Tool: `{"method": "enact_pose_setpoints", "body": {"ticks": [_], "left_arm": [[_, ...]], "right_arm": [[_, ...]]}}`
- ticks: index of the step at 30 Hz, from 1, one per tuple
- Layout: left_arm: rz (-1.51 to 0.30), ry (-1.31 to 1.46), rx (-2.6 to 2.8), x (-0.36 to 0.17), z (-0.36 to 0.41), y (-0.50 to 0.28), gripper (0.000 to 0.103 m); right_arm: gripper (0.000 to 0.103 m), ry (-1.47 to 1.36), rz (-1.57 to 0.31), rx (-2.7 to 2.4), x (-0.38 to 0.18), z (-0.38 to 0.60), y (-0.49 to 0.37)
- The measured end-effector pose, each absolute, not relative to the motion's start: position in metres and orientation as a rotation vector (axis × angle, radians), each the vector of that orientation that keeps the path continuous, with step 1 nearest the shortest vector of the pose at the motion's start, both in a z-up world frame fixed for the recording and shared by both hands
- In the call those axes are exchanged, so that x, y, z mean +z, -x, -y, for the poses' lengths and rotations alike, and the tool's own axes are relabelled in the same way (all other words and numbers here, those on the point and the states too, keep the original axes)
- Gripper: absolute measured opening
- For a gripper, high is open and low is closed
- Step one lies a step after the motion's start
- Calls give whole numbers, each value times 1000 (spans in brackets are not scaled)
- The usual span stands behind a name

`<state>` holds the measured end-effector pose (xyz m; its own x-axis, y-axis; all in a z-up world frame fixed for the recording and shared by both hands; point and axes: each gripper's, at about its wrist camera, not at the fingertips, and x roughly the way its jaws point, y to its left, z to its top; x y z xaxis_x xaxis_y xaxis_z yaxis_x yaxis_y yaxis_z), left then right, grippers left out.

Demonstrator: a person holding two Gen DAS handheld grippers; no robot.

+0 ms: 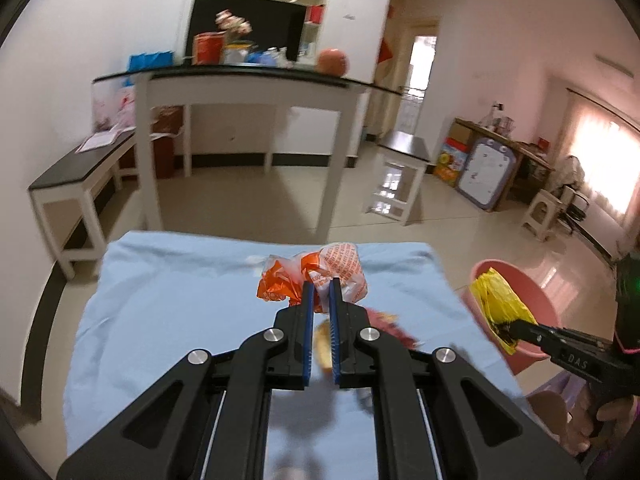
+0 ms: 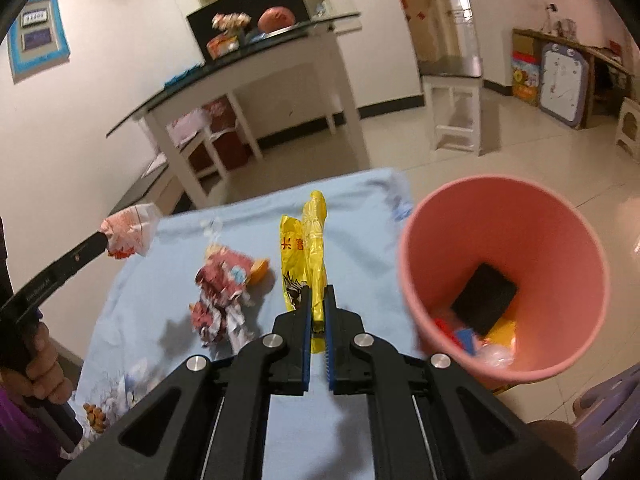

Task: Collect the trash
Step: 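Carry both bags over the pink bucket and open both tools to drop them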

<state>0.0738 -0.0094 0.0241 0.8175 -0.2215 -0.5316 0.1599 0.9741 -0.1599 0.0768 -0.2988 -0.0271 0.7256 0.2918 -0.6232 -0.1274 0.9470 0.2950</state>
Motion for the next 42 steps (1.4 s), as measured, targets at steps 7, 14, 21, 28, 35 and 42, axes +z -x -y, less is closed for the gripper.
{"method": "enact_pose_setpoints", "body": {"ticks": [7,14,21,28,35,42], "left_arm": [[-568,75,-334,35,68,-81,7],[-589,40,-489,34,142,-91,7],[-651,-11,-596,15,205,-104,7],[-733,-44,-648,-7,242,-122,7],[-803,-11,-657,-24,251,-137,11],[-819,23,-650,-26,245,-142,28]], "right_arm": [[5,-282,-682,95,-18,353,-64],[5,-331,-672,-39,-24,408,-60],[6,-346,-687,-110,-38,439,-64],[7,-351,-719,-131,-54,451,-71],[14,-362,-741,-140,-65,455,-77],[31,-367,-735,-154,-64,458,-77]]}}
